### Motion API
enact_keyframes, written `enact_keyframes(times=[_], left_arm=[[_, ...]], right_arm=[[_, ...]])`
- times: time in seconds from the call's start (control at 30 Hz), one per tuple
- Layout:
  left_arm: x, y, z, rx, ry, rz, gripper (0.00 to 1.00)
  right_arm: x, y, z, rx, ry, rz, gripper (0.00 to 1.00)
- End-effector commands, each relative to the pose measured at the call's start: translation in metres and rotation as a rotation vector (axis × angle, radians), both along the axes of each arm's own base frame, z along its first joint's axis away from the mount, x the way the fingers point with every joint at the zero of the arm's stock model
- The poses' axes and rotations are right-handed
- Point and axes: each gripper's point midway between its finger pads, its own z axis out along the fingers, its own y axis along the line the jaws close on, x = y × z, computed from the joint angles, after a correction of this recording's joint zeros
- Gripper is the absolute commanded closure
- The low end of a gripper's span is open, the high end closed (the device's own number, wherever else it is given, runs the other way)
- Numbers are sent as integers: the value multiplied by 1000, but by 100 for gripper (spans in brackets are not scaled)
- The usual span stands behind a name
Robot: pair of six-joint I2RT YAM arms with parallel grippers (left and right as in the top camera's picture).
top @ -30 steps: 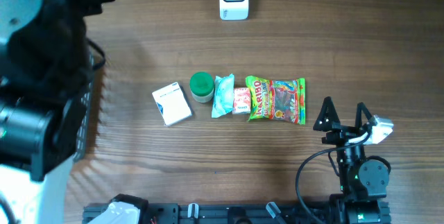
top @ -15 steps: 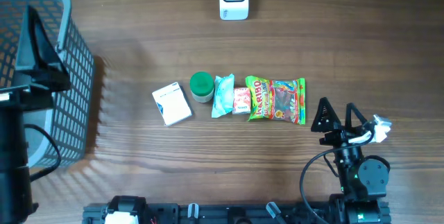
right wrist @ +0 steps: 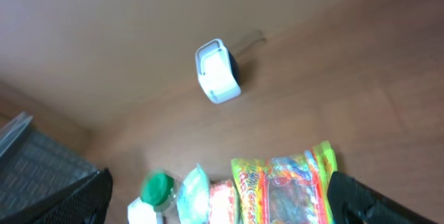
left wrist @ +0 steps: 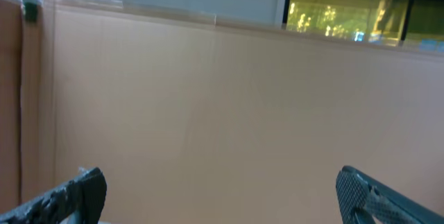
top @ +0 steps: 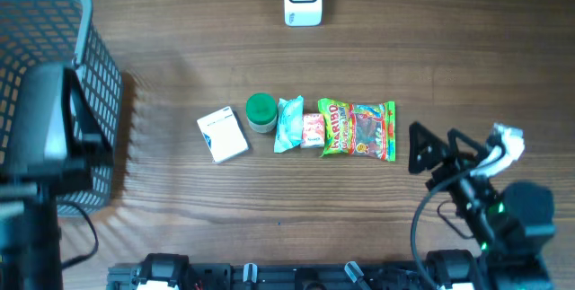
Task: Scan the item barcode
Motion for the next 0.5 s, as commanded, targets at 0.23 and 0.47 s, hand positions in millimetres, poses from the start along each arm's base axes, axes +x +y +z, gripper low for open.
enact_keyframes(times=[0.23,0.47], left_arm=[[-52,2,-24,-15,-160,-12,0],[-59,3,-28,-14,-182,-11,0]], right_arm=[[63,43,-35,214,596,137,0],[94,71,-85,115,706,167,1]])
